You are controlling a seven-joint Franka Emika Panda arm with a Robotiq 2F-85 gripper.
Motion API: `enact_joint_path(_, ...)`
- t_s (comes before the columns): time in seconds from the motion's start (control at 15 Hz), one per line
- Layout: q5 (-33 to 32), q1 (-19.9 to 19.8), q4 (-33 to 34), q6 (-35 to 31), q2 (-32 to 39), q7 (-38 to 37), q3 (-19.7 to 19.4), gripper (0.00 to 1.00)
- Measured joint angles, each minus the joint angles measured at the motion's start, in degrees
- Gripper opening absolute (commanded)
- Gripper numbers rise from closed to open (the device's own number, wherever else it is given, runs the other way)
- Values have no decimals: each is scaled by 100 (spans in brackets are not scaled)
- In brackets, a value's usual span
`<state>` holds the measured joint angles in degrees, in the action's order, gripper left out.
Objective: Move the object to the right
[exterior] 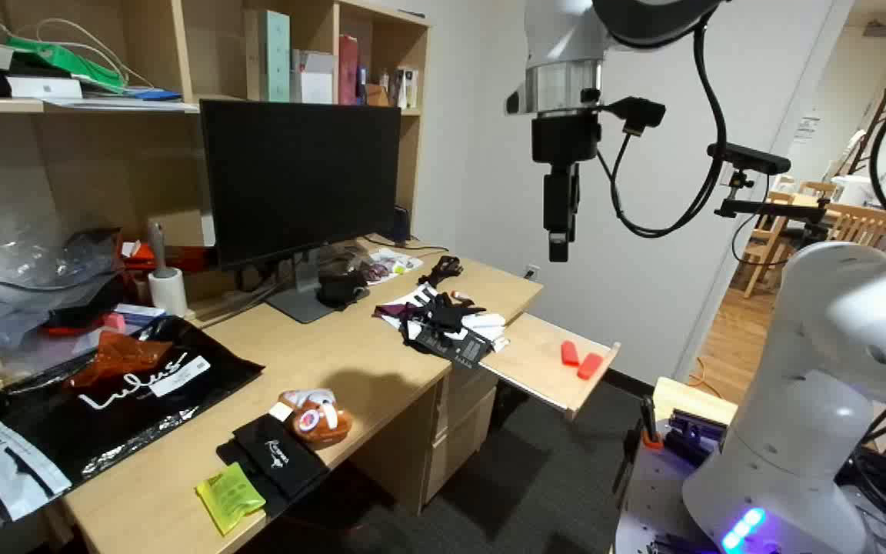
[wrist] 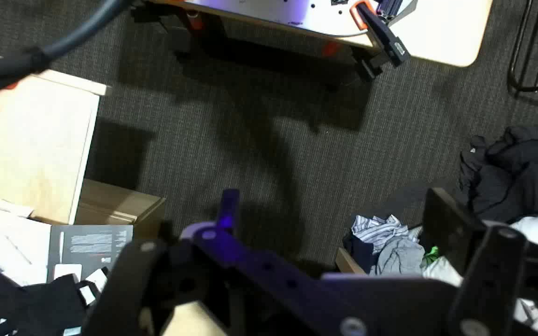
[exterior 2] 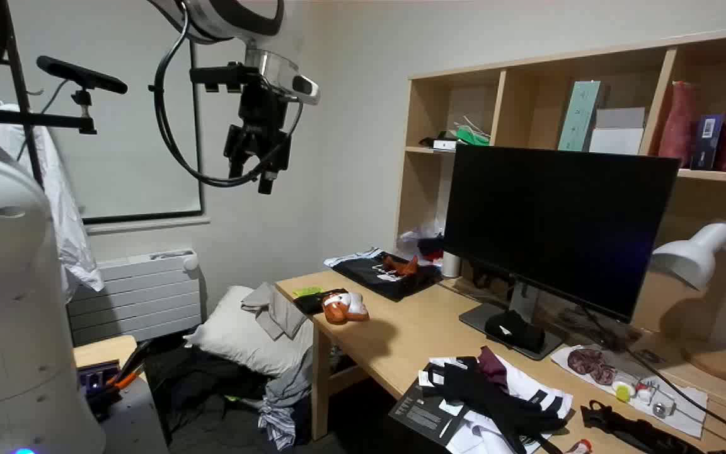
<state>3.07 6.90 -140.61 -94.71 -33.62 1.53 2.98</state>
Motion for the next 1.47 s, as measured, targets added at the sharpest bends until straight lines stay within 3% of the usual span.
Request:
enact_joint_path(0.33, 0, 0, 1, -60, 19, 0, 2, 100)
enact_joint_path(0.53, 1, 1, 81, -487, 327, 30, -5, 100)
enact_joint_path(0.93, 4, 6, 823, -1783, 2119, 53, 15, 100)
enact_joint_path(1.47, -1, 177, 2226, -2754, 4560, -195, 394, 100)
